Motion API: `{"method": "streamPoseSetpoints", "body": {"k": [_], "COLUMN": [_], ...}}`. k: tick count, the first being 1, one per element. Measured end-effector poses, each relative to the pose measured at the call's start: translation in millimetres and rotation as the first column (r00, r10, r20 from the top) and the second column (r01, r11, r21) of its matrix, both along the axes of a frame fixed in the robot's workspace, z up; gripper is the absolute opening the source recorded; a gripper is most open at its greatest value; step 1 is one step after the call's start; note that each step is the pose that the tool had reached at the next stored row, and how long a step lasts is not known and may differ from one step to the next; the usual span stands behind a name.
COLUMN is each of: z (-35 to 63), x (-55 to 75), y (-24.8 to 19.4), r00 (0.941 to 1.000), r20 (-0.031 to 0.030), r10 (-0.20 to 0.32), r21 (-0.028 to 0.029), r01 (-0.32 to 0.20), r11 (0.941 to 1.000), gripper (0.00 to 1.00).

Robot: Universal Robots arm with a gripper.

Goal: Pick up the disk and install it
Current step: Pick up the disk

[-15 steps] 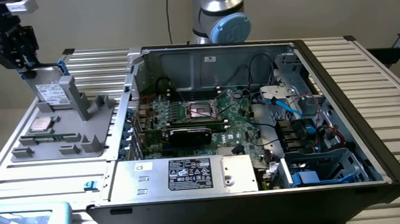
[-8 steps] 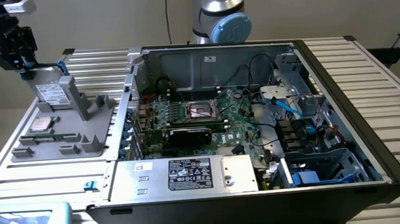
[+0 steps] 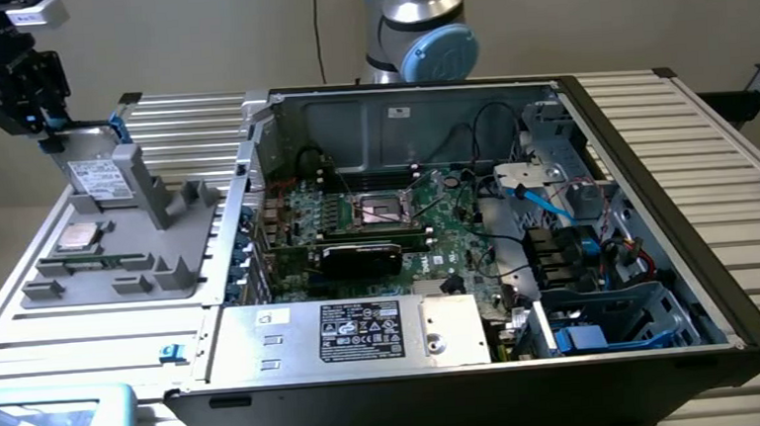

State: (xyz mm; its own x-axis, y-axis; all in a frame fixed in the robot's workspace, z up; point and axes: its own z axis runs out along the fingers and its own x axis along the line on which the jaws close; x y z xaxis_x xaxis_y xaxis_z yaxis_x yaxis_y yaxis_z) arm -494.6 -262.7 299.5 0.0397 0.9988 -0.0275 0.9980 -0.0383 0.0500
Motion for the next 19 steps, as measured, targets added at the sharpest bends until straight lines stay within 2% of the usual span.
{"method": "streamPoseSetpoints", "body": {"k": [19], "z": [-5.9], "x": [0.0], "y": [-0.7], "r00": [1.0000], "r20": [-0.0001], "r10": [0.000], "r21": [0.0009], "r01": [0.000], "r11": [1.0000], "gripper": [0.46]}}
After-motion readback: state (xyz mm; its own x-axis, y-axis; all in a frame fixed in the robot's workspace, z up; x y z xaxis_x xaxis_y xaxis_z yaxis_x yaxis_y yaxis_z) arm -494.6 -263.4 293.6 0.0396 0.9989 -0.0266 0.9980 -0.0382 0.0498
